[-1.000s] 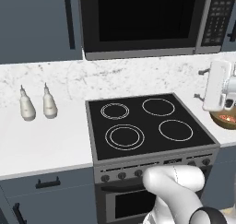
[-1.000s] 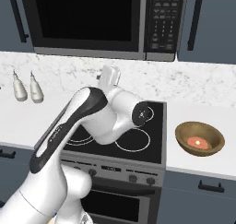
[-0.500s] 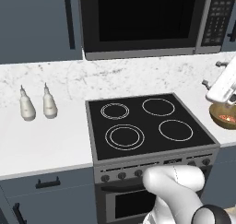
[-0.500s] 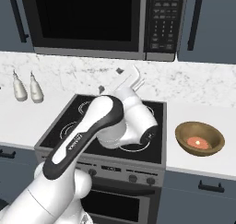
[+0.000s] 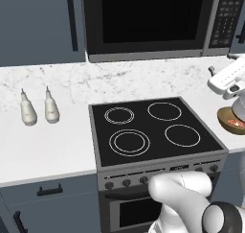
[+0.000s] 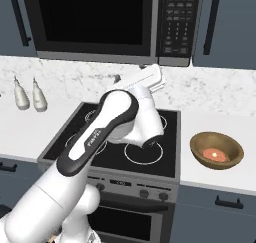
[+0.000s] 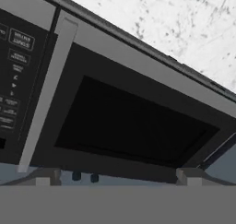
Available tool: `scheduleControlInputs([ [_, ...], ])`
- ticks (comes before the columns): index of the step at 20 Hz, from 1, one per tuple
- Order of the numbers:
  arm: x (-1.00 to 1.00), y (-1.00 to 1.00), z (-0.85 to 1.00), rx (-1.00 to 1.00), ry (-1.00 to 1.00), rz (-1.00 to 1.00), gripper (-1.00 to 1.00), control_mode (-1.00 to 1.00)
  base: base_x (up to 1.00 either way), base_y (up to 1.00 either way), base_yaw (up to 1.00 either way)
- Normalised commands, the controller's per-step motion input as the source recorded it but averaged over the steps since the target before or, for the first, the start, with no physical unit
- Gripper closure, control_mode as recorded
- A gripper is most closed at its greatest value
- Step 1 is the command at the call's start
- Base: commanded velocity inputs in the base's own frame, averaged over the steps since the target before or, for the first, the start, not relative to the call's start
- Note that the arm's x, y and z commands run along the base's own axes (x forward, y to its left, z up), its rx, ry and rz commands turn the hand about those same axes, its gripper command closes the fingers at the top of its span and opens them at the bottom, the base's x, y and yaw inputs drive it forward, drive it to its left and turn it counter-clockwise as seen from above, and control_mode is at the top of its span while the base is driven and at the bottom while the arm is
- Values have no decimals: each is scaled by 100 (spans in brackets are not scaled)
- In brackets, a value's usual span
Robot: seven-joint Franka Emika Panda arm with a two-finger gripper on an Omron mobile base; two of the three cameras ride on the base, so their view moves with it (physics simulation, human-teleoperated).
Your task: Open the microwave, place the bowl with waffle inside the microwave, then close the microwave door and turn it on.
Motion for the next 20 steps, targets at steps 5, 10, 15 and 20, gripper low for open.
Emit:
scheduleControlInputs([
  [5, 41, -23, 17, 6, 7, 4, -100, -100, 0, 0, 0],
  [10, 43, -18, 4, 3, 1, 0, -100, -100, 0, 0, 0],
  [15, 36, -15, 0, 0, 1, 0, -100, -100, 0, 0, 0],
  [20, 53, 0, 0, 0, 0, 0, -100, -100, 0, 0, 0],
])
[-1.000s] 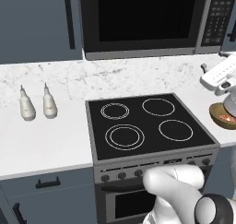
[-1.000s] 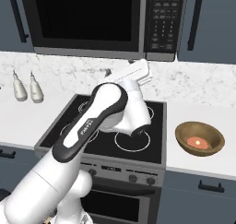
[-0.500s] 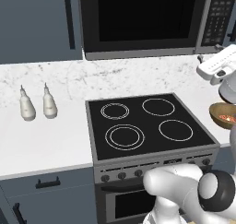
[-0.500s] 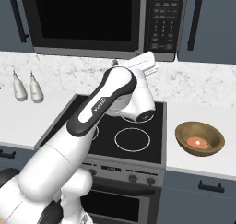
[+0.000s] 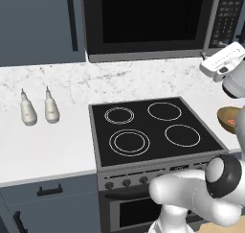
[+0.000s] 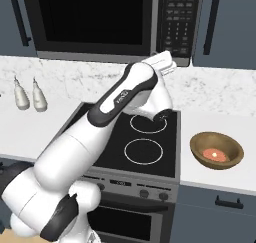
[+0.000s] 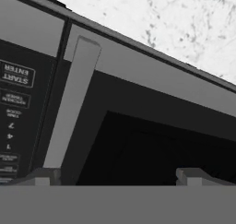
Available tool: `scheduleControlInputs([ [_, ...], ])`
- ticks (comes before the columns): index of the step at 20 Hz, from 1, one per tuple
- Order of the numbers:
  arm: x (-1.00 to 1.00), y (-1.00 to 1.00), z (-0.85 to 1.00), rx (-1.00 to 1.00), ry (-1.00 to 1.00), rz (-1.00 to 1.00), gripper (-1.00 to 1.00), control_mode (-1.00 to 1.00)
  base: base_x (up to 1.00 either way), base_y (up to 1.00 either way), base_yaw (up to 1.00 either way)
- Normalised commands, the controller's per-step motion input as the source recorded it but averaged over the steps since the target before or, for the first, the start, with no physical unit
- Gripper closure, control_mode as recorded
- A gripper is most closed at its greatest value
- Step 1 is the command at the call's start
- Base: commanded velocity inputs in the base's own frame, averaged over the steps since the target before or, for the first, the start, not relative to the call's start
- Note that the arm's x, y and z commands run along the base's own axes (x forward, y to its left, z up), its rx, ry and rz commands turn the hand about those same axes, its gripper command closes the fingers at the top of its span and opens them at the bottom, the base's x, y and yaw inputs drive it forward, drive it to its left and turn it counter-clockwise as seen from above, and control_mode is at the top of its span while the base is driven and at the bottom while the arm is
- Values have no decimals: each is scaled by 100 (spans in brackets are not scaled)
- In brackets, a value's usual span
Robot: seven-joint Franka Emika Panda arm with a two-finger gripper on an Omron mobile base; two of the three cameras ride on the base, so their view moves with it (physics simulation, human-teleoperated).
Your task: Open the microwave, place the bowl with waffle inside the microwave, then close the microwave door and turn it on.
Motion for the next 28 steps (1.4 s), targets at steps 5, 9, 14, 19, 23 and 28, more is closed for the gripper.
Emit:
scheduleControlInputs([
  [5, 34, -1, 0, 0, 0, 0, -100, -100, 0, 0, 0],
  [9, 29, -6, 0, 0, 0, -2, -100, -100, 0, 0, 0],
  [14, 6, -29, 0, 0, -1, -7, -100, -100, 0, 0, 0],
  [19, 30, -12, 0, 0, 0, -7, -100, -100, 0, 0, 0],
  [23, 49, 0, 0, 0, 0, -2, -100, -100, 0, 0, 0],
  [28, 37, 0, 0, 0, 0, 0, -100, -100, 0, 0, 0],
])
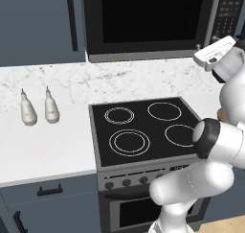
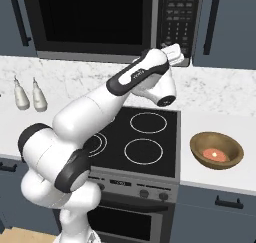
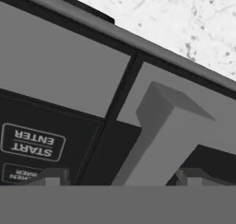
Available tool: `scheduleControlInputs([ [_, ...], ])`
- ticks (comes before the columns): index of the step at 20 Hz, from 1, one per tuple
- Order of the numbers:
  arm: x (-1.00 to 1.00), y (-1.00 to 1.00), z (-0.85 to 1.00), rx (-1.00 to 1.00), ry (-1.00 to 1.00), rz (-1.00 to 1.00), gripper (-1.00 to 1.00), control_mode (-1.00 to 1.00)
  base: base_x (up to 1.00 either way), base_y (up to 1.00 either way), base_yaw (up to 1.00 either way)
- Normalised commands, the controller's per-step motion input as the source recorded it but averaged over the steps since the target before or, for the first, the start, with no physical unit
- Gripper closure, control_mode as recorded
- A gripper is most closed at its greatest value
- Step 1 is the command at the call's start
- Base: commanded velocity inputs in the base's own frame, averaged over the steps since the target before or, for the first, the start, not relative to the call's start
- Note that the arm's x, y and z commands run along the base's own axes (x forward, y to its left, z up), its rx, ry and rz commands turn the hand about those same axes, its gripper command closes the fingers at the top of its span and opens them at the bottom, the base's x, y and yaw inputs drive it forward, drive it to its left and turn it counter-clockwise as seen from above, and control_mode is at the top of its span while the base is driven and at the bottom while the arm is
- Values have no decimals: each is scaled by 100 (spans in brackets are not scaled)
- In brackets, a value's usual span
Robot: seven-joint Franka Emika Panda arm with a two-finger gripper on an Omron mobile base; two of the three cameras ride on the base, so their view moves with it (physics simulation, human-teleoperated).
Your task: Open the microwave, place the bowl with waffle inside the microwave, then close the microwave door and turn it on.
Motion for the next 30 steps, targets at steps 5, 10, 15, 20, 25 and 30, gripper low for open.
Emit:
scheduleControlInputs([
  [5, 19, 0, 0, 0, 2, 0, 100, -100, 0, 0, 0],
  [10, -11, 10, -5, -2, 6, 0, 100, -100, 0, 0, 0],
  [15, -75, 29, -25, -17, 1, 11, 100, -100, 0, 0, 0],
  [20, -100, 11, -36, -20, -5, 20, 100, -100, 0, 0, 0],
  [25, -100, 40, -37, -27, -10, 12, 100, -100, 0, 0, 0],
  [30, -100, -7, -19, -21, -14, 16, -100, -100, 0, 0, 0],
])
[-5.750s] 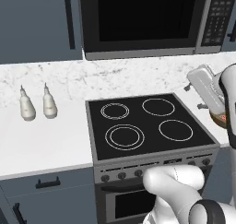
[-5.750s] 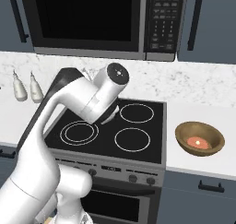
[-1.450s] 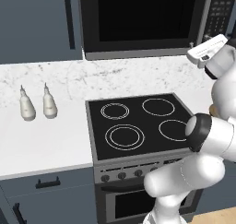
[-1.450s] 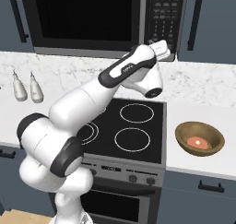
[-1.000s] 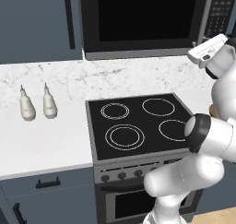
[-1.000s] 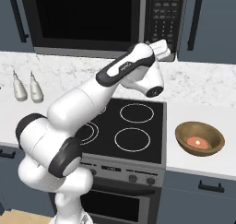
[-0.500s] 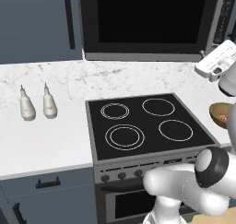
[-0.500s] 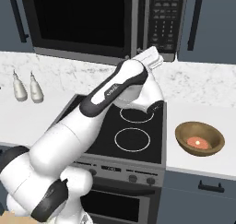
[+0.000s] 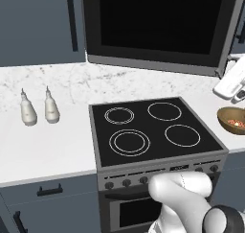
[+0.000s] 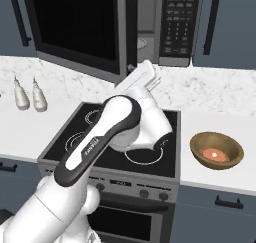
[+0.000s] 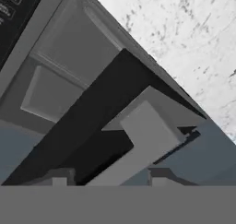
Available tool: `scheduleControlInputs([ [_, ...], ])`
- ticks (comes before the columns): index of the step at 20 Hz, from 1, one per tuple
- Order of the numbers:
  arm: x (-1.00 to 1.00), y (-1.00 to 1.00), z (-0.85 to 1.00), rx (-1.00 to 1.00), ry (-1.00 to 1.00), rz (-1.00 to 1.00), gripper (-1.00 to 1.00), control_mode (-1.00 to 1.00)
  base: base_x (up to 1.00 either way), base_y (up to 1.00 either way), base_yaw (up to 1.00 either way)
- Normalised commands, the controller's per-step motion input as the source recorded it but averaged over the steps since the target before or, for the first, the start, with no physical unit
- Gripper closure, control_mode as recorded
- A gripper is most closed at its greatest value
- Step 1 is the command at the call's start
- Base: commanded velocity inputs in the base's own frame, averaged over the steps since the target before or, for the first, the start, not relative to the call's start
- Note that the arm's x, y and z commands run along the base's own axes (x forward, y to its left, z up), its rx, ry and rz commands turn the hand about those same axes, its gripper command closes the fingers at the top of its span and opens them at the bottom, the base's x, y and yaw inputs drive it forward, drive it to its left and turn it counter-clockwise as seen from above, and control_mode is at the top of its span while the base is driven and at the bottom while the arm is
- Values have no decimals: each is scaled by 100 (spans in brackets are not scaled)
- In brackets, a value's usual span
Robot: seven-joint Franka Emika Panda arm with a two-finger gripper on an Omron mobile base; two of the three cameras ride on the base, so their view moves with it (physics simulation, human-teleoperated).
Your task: Open the microwave, place the bowl with waffle inside the microwave, then close the microwave door and turn it on.
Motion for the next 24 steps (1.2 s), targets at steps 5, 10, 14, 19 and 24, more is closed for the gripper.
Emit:
scheduleControlInputs([
  [5, -78, -98, -29, -19, -21, 30, -100, -100, 0, 0, 0],
  [10, 83, -72, -79, -16, -1, 24, -100, -100, 0, 0, 0],
  [14, 100, -50, -5, 1, 4, 18, -100, -100, 0, 0, 0],
  [19, 86, 21, 0, -3, -7, 21, -100, -100, 0, 0, 0],
  [24, -34, 99, 18, -19, -24, 27, -100, -100, 0, 0, 0],
])
